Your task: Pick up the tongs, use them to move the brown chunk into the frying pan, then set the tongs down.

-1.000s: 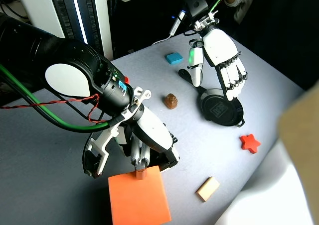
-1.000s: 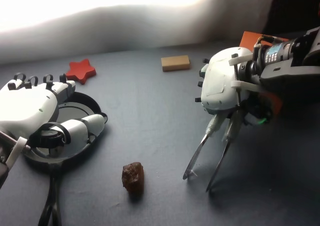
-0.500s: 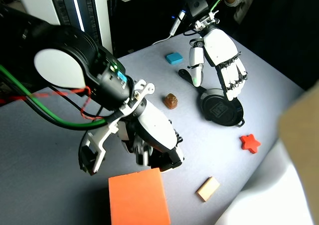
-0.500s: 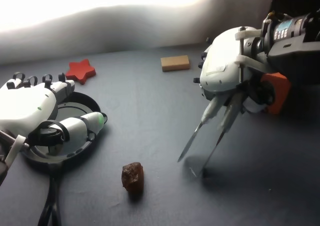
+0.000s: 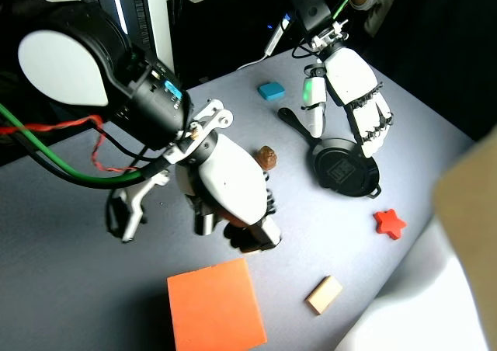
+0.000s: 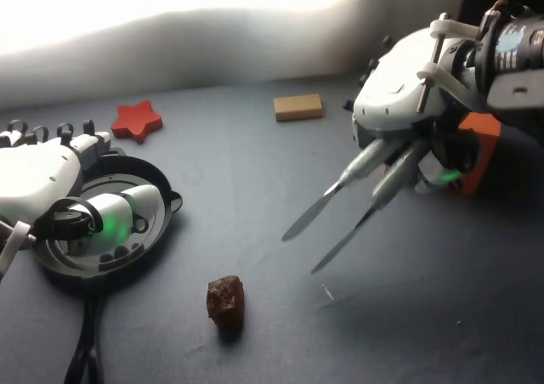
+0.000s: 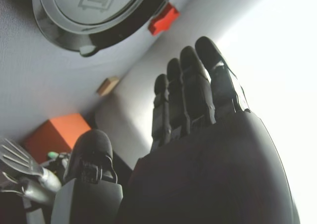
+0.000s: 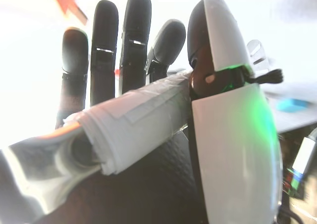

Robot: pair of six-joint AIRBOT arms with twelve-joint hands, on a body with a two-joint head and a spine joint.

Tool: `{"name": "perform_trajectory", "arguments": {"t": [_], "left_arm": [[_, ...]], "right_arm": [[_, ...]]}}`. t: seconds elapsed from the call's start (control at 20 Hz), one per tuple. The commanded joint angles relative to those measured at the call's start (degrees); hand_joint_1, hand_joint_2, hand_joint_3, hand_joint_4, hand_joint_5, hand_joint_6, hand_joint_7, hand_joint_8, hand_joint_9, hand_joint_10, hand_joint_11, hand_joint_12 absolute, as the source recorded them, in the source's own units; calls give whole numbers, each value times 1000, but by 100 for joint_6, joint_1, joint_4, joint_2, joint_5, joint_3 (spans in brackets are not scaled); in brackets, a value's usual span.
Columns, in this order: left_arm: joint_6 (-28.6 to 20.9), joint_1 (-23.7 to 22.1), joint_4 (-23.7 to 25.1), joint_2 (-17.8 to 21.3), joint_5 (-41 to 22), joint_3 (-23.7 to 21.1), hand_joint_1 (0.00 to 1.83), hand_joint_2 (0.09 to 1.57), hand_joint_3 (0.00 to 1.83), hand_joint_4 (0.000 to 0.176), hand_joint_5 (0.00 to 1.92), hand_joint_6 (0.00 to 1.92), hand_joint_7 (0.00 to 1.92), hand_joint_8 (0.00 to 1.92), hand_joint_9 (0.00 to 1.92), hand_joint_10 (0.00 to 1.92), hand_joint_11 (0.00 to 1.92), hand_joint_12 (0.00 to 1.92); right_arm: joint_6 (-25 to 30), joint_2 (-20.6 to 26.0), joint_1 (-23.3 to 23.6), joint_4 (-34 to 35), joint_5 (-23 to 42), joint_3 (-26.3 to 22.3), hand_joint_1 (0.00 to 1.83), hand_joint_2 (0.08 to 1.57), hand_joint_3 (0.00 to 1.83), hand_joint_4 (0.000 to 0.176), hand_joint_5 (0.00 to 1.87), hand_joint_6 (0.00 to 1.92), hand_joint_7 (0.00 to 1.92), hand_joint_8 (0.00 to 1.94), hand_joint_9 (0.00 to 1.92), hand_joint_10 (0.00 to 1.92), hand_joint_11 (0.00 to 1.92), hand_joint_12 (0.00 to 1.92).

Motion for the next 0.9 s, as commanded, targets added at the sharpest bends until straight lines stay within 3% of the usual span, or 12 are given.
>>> {"name": "perform_trajectory", "arguments": {"t": [0.0,0.15,0.45,0.6,0.7,0.85], "left_arm": [[-22,-14,339,24,-462,44,12,1298,0,11,236,8,278,4,284,7,0,773],[-45,-6,338,24,-402,99,0,1292,0,16,238,4,278,3,284,4,0,779],[-112,45,340,26,-400,192,29,1294,0,20,218,0,256,0,262,0,0,752],[-119,47,340,27,-400,203,49,1294,0,20,221,2,256,1,253,0,0,759],[-125,45,340,27,-400,200,55,1294,0,15,236,5,270,4,265,3,0,801],[-131,42,339,27,-400,207,43,1297,1,19,209,1,251,0,246,1,0,766]], "right_arm": [[296,36,33,-420,263,-93,1091,1235,1,0,755,1317,963,265,611,926,242,1705],[1879,103,-32,-1817,-182,-537,1096,1228,0,0,768,1299,966,284,619,923,252,1694],[4201,116,-67,-2438,-968,-1054,1093,1230,1,0,759,1310,951,302,631,915,269,1686],[4608,93,-68,-2509,-1104,-1238,1085,1241,0,0,741,1336,879,434,589,987,253,1711],[5585,58,-111,-2939,-1526,-1411,1086,1241,0,0,739,1336,842,464,573,991,222,1719],[6203,-6,-184,-3394,-1731,-1578,1096,1225,0,0,768,1293,829,473,554,985,200,1736]]}}
